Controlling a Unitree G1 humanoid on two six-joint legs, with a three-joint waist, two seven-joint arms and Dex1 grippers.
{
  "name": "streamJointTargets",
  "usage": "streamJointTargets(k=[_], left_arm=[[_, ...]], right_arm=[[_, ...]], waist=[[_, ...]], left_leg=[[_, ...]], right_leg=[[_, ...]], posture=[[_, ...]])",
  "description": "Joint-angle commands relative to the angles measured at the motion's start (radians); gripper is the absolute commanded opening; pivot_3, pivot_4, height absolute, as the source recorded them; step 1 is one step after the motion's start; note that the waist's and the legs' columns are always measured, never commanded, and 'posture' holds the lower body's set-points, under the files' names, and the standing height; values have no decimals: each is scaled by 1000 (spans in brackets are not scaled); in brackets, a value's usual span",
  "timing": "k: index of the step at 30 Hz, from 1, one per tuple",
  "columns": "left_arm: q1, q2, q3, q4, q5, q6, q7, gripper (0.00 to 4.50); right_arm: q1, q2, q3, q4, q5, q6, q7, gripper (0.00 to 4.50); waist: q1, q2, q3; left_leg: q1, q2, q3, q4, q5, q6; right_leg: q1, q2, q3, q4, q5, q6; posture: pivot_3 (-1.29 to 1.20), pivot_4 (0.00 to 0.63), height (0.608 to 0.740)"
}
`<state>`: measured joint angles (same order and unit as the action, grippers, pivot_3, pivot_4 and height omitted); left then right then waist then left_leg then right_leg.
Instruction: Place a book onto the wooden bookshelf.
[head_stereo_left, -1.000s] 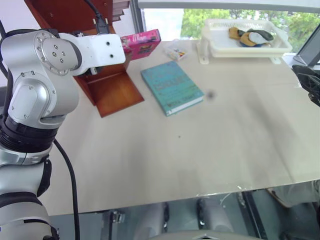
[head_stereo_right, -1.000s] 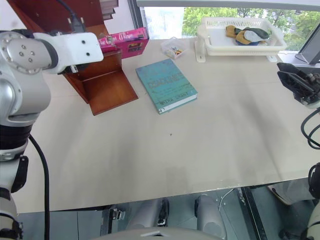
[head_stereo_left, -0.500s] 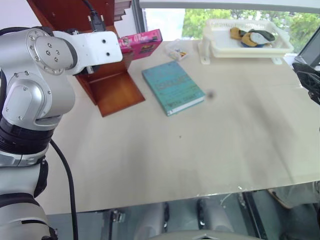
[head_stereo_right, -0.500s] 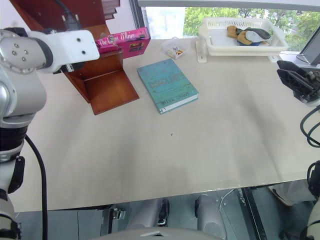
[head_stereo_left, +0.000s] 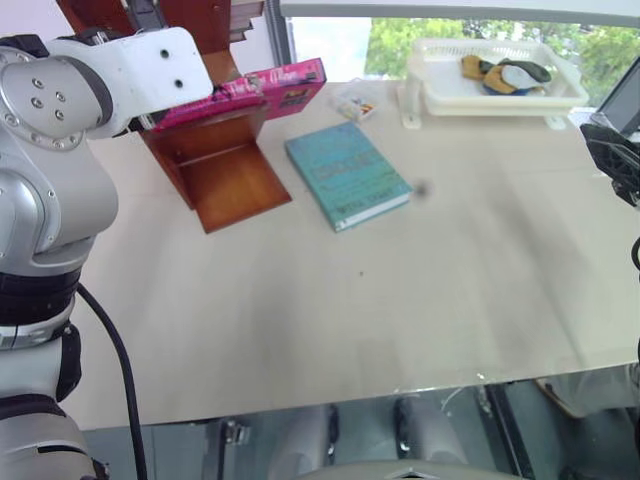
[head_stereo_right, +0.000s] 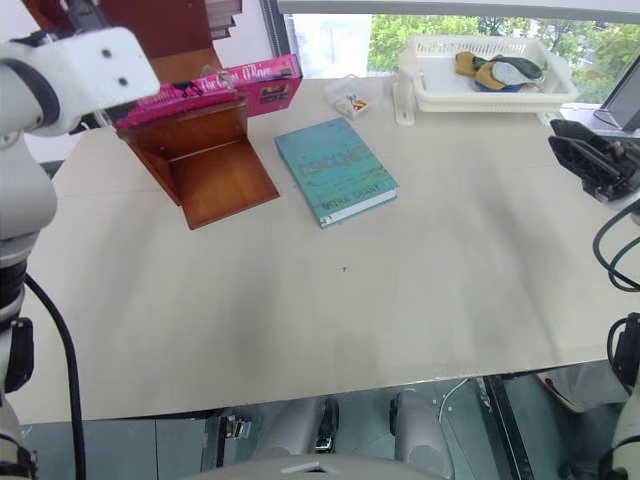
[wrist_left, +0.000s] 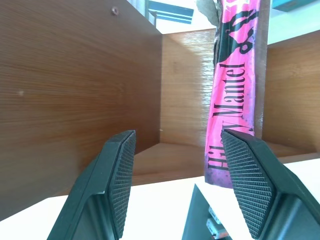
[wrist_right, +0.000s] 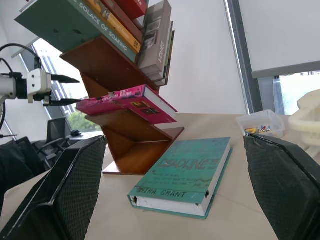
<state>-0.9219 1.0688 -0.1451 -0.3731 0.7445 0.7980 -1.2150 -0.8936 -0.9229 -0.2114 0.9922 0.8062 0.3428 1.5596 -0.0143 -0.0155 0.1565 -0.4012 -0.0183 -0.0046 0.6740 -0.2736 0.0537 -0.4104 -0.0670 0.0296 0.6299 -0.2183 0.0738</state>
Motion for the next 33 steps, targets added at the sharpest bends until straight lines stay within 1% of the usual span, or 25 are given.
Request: streamJointTargets(k=[1,6,9,13,17,19,21,23,24,26,28,32,33], left_arm=[[27,39,60,-57,30,39,20,2939],[108,59,84,-120,32,89,8,2939],[127,74,105,-138,33,120,20,2939],[150,117,166,-147,35,125,56,2939],[228,155,240,-192,28,117,79,2939],[309,174,326,-221,35,104,88,2939],[407,181,441,-255,54,66,91,2939],[449,180,489,-272,55,50,92,2939],[484,181,535,-276,53,26,92,2939],[552,174,632,-292,59,-17,89,2939],[638,146,712,-341,65,-32,57,2939],[738,66,772,-434,82,22,26,2939],[754,25,779,-454,88,36,47,2939]], right_arm=[[-26,-24,-13,-10,11,-17,55,4500],[-19,-25,-16,-5,12,-20,55,4500],[-15,-28,-14,2,8,-22,55,4500],[-17,-36,-12,20,-3,-28,55,4500],[-32,-45,-13,41,-11,-32,55,4500],[-35,-50,-4,48,-21,-37,55,4500],[-47,-57,-2,59,-30,-39,55,4500],[-54,-60,-1,66,-33,-40,55,4500],[-56,-62,7,65,-37,-37,55,4500],[-64,-67,17,73,-48,-40,55,4500],[-75,-74,16,82,-52,-39,55,4500],[-84,-85,17,93,-56,-39,55,4500],[-84,-87,18,93,-57,-39,55,4500]], waist=[[0,0,0],[0,0,0],[0,0,0],[-1,0,0],[-1,0,0],[-1,0,0],[-1,1,0],[-2,1,1],[-2,1,1],[-1,2,1],[-1,2,1],[1,3,0],[2,4,0]], left_leg=[[0,0,0,0,0,0],[0,0,0,0,0,0],[0,0,0,0,0,0],[0,0,0,0,0,0],[0,1,0,-1,0,0],[0,1,0,-1,0,0],[0,1,0,-1,0,0],[1,1,0,-1,0,0],[2,2,1,-2,1,-3],[2,2,1,-2,1,-3],[2,2,1,-3,1,-3],[2,2,1,-3,1,-3],[2,2,1,-3,1,-3]], right_leg=[[0,0,0,0,0,0],[0,0,0,0,0,0],[0,0,0,0,0,0],[0,0,0,0,0,0],[0,0,0,-1,0,0],[0,0,0,-1,0,0],[0,0,0,-1,0,0],[0,0,0,-1,0,0],[0,0,1,-2,0,0],[1,1,0,-2,0,0],[1,0,1,-2,0,-1],[1,0,0,-3,0,-1],[1,0,0,-3,0,-1]], posture=[[0,150,740],[0,150,740],[0,150,740],[0,150,740],[0,150,740],[0,150,740],[0,150,740],[0,150,740],[0,150,740],[0,150,740],[0,150,740],[0,150,740],[0,150,740]])
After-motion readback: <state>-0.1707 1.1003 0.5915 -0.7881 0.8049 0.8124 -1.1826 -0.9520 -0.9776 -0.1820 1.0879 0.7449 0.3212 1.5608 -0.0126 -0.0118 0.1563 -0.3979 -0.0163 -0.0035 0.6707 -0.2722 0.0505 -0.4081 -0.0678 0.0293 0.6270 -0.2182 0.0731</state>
